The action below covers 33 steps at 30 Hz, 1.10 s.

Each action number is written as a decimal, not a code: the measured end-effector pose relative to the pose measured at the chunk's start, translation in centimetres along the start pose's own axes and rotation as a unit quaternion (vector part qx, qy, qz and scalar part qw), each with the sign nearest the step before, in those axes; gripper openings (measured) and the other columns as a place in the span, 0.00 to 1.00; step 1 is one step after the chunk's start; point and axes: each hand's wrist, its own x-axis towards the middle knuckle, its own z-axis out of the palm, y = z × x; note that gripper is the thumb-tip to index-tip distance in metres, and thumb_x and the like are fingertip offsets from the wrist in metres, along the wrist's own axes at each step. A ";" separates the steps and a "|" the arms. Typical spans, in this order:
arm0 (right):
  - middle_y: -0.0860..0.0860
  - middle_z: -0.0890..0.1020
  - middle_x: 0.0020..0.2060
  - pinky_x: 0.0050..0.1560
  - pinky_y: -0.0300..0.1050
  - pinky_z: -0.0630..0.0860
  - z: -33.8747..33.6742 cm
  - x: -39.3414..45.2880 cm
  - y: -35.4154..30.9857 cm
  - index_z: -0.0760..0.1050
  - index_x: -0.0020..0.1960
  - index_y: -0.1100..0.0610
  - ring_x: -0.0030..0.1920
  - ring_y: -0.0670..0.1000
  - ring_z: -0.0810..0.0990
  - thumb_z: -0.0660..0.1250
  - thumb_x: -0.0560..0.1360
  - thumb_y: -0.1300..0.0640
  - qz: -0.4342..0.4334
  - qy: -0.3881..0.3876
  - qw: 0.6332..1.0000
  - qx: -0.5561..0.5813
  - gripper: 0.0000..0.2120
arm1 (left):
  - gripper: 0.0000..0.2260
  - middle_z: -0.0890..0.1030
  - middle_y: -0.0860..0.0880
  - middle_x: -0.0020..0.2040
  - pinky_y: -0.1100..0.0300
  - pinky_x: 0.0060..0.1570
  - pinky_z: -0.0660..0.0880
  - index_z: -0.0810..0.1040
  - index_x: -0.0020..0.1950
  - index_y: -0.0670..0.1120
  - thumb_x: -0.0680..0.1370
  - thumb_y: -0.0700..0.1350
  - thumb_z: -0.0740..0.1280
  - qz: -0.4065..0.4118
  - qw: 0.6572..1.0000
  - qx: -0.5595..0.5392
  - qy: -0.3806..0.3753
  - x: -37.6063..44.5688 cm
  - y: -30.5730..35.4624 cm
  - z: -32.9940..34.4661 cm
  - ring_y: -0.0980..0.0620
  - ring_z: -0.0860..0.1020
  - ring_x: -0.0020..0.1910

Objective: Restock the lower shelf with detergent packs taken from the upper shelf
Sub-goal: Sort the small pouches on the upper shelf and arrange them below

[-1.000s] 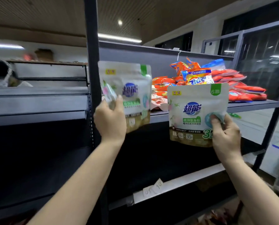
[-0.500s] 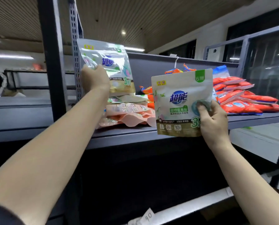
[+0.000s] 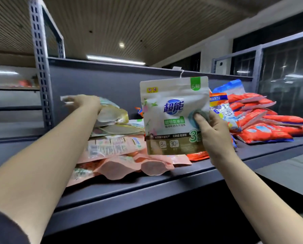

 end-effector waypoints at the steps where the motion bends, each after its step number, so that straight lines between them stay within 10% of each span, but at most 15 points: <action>1: 0.45 0.85 0.40 0.41 0.37 0.78 0.3 0.6 0.1 0.78 0.46 0.52 0.43 0.44 0.83 0.63 0.79 0.60 0.000 -0.004 1.000 0.007 0.07 | 0.38 0.45 0.36 0.78 0.44 0.72 0.50 0.44 0.78 0.39 0.79 0.55 0.61 -0.002 0.997 0.082 -0.010 0.0 0.0 0.4 0.36 0.45 0.76; 4: 0.43 0.84 0.36 0.38 0.35 0.76 1.4 2.4 0.4 0.77 0.45 0.52 0.40 0.41 0.81 0.63 0.79 0.62 -0.014 -0.014 1.000 0.008 0.08 | 0.40 0.43 0.40 0.78 0.34 0.70 0.40 0.50 0.79 0.47 0.75 0.69 0.56 0.058 0.964 0.252 -0.060 -0.2 -1.5 1.1 0.33 0.37 0.74; 7: 0.43 0.82 0.36 0.37 0.35 0.75 2.5 4.1 0.7 0.76 0.44 0.52 0.38 0.41 0.80 0.62 0.79 0.61 -0.017 -0.017 1.000 0.016 0.08 | 0.36 0.60 0.44 0.77 0.41 0.69 0.57 0.66 0.73 0.49 0.73 0.71 0.54 0.100 0.968 0.182 -0.141 0.1 -2.3 0.9 0.37 0.55 0.75; 19: 0.45 0.75 0.35 0.33 0.36 0.66 9.1 9.9 3.6 0.72 0.49 0.59 0.35 0.40 0.74 0.56 0.81 0.58 -0.122 0.097 0.979 -0.129 0.08 | 0.20 0.72 0.52 0.68 0.58 0.57 0.67 0.71 0.70 0.52 0.79 0.56 0.61 0.260 0.935 0.139 -0.196 -1.3 -3.6 -1.0 0.51 0.70 0.64; 23: 0.61 0.79 0.52 0.51 0.47 0.72 12.2 10.2 6.3 0.71 0.64 0.58 0.52 0.60 0.77 0.54 0.80 0.64 -0.050 -0.094 0.971 -0.216 0.15 | 0.15 0.75 0.55 0.61 0.69 0.42 0.68 0.74 0.66 0.56 0.79 0.50 0.61 0.275 0.928 0.118 -0.223 -1.5 -4.0 -1.5 0.58 0.73 0.53; 27: 0.56 0.70 0.70 0.63 0.44 0.68 13.8 9.2 7.8 0.60 0.75 0.51 0.66 0.58 0.70 0.53 0.79 0.63 0.063 -0.348 0.872 -0.338 0.25 | 0.17 0.76 0.55 0.57 0.70 0.38 0.67 0.73 0.67 0.56 0.78 0.47 0.60 0.284 0.923 0.132 -0.223 -1.9 -4.3 -1.8 0.57 0.74 0.52; 33: 0.56 0.77 0.61 0.52 0.46 0.73 12.6 9.3 7.7 0.73 0.64 0.55 0.58 0.56 0.75 0.58 0.77 0.62 0.076 -0.161 0.948 -0.265 0.16 | 0.08 0.78 0.50 0.55 0.69 0.28 0.67 0.79 0.55 0.51 0.78 0.47 0.64 0.271 0.956 0.091 -0.062 -2.2 -4.2 -1.3 0.55 0.77 0.37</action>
